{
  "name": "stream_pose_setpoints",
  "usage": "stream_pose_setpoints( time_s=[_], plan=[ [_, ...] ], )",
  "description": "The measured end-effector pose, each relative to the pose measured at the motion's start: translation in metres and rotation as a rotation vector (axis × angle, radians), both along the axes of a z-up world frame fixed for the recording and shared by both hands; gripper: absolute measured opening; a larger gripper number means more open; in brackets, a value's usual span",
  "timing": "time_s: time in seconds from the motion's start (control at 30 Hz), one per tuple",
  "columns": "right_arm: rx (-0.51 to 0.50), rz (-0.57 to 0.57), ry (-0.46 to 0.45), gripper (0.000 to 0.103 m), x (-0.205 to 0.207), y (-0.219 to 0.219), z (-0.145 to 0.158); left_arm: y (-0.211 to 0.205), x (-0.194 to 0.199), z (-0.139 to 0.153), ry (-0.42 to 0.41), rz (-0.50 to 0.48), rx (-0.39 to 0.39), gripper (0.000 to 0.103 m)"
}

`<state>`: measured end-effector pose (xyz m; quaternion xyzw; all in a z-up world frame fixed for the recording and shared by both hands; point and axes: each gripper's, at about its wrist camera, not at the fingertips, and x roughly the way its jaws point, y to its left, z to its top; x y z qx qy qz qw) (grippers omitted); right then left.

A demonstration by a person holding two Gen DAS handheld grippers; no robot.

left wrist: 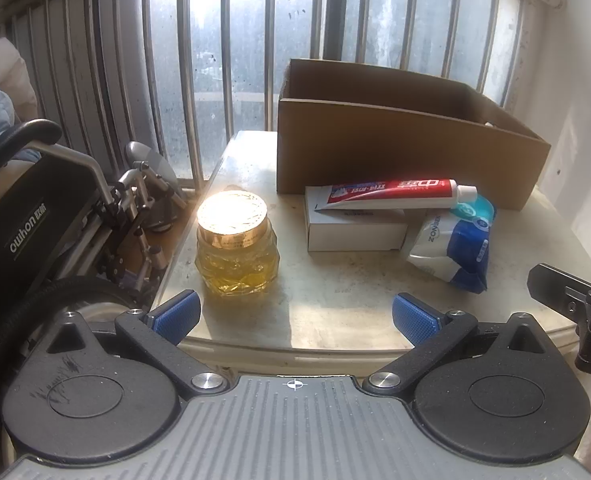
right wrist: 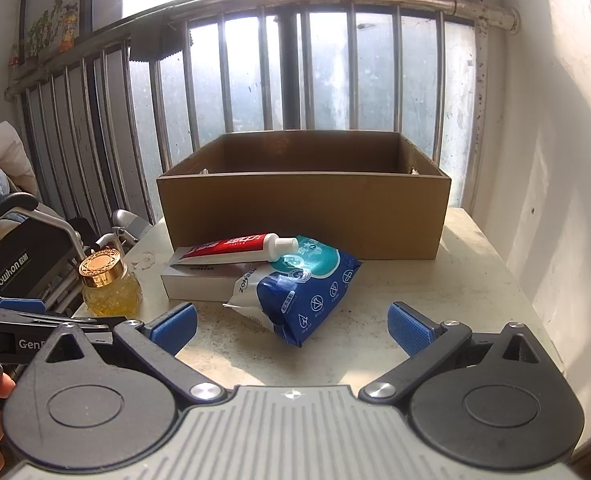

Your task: Organize objects

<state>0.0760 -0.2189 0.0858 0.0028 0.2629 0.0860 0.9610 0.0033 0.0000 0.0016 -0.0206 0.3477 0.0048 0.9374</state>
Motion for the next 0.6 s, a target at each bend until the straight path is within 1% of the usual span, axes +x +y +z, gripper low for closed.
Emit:
stream_pose_setpoints(
  time_s=[0.6],
  plan=[
    [0.001, 0.004, -0.001, 0.103, 0.003, 0.0011, -0.0002, -0.0011, 0.0038, 0.0001, 0.006, -0.001, 0.005, 0.103]
  ],
)
